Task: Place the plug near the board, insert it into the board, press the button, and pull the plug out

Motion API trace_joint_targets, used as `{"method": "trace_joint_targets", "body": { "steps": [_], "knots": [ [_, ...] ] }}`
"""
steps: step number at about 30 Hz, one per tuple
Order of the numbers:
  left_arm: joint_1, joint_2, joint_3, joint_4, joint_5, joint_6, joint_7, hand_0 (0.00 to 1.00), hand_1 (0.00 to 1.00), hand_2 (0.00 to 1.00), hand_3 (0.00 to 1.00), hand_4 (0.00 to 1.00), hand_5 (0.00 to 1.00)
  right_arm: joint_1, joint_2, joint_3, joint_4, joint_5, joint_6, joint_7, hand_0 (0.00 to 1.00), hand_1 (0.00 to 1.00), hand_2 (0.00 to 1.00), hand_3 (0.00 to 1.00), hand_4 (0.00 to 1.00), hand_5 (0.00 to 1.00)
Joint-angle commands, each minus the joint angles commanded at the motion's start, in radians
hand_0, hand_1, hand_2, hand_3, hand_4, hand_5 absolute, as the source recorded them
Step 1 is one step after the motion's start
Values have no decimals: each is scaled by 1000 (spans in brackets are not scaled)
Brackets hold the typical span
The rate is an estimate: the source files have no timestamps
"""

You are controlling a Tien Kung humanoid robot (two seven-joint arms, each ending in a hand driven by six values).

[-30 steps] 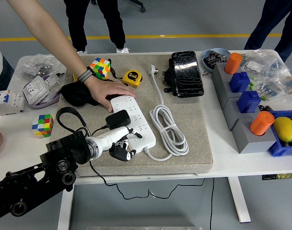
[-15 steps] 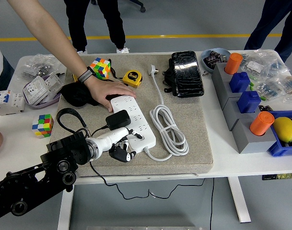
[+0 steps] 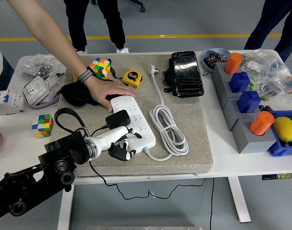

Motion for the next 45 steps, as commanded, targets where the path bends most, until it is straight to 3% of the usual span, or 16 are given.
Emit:
{"method": "trace_joint_targets", "body": {
  "steps": [7,12,13,18,19,24,25,30,31,36,37,42,43,45],
  "knots": [
    [11,0,-23,1,-10,18,-27,58,95,169,756,564,2,-3,2,-1,-1,1,1,-1,568,636,606,536,912,463],
    [25,-3,-45,12,-23,56,-79,58,95,169,756,564,2,-5,5,-1,-1,1,1,0,568,636,606,536,912,463],
    [30,-5,-51,16,-25,67,-91,58,73,148,679,732,12,-5,5,0,-1,0,1,0,568,636,606,536,912,462],
    [41,-10,-62,22,-32,141,-172,58,73,148,679,732,12,-2,7,1,-2,0,0,0,568,636,606,536,912,462],
    [43,-11,-63,24,-36,166,-199,98,78,169,651,780,110,-2,7,1,-2,1,0,0,568,635,606,536,912,462],
    [49,-13,-68,29,-62,250,-307,98,78,169,651,780,110,-1,7,3,-2,0,0,0,568,635,606,536,912,462],
    [50,-13,-68,30,-67,266,-325,169,175,282,630,799,160,-2,7,3,-2,0,0,0,567,635,606,536,912,462],
    [55,-16,-66,42,-117,346,-421,169,175,282,630,799,160,-2,7,2,-2,1,0,0,567,635,606,536,912,462],
    [57,-16,-66,46,-131,362,-443,294,459,497,613,838,247,-2,8,2,-2,1,0,0,566,635,606,536,913,463],
    [61,-18,-61,66,-180,414,-521,294,459,497,613,838,247,-1,7,2,-1,0,0,0,566,635,606,536,913,463],
    [61,-19,-59,71,-189,424,-537,524,651,625,620,915,413,-1,8,2,-2,1,0,0,567,636,606,536,912,462],
    [66,-20,-60,86,-220,460,-603,524,651,625,620,915,413,-1,7,3,-2,0,0,1,567,636,606,536,912,462],
    [67,-20,-61,87,-225,465,-613,717,750,719,665,934,437,-1,6,4,-1,0,0,1,566,636,606,536,912,462],
    [68,-21,-64,93,-229,477,-633,717,750,719,665,934,437,-1,6,3,-1,0,0,1,566,636,606,536,912,462]
  ]
}}
